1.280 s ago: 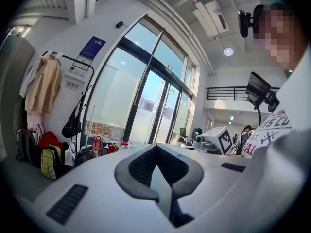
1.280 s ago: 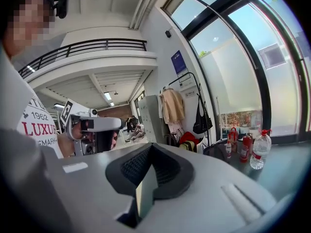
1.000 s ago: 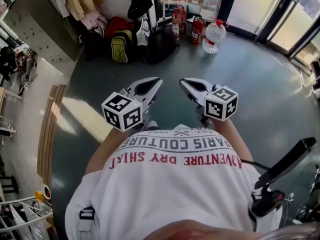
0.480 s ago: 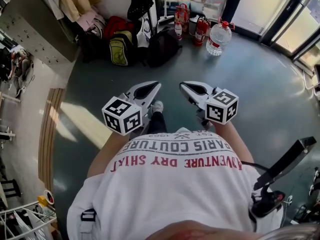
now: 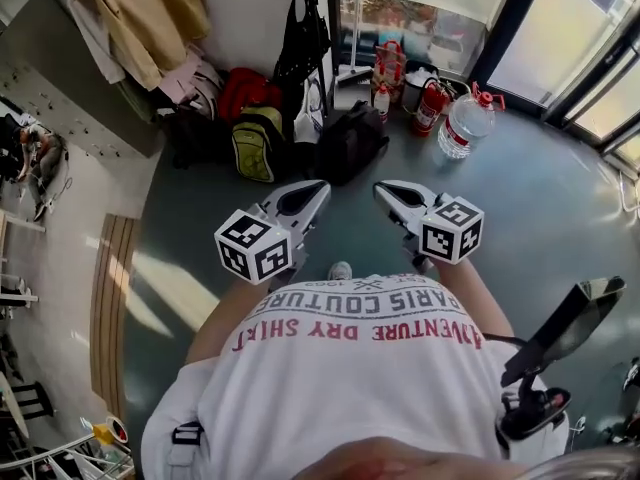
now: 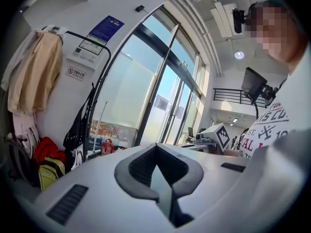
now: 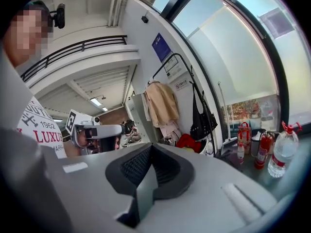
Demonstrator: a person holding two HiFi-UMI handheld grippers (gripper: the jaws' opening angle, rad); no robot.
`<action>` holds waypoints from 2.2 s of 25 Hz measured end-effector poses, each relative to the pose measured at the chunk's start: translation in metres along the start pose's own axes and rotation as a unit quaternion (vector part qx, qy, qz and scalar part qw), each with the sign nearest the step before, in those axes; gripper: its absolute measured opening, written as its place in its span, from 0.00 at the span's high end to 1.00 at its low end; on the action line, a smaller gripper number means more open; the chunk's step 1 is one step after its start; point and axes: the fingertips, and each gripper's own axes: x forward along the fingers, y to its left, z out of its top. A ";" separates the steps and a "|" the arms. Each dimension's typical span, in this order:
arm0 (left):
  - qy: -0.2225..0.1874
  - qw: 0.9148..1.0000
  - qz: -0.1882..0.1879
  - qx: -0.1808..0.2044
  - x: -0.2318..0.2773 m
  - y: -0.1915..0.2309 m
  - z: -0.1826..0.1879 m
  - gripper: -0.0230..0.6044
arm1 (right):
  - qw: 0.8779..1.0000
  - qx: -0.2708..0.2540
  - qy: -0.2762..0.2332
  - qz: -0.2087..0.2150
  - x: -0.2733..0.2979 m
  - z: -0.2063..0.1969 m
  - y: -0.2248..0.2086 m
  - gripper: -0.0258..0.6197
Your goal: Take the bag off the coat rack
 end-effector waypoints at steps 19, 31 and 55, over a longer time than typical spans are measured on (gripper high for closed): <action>-0.061 0.998 -0.020 0.016 0.077 0.148 0.109 0.96 | 0.998 -0.037 -0.042 -0.010 0.122 0.118 -0.113 0.96; -0.044 0.997 0.063 -0.001 0.201 0.293 0.160 0.96 | 0.999 -0.012 -0.030 0.013 0.206 0.183 -0.269 0.96; -0.034 0.995 0.063 0.065 0.323 0.421 0.270 0.88 | 1.000 0.005 0.008 0.030 0.289 0.250 -0.409 0.96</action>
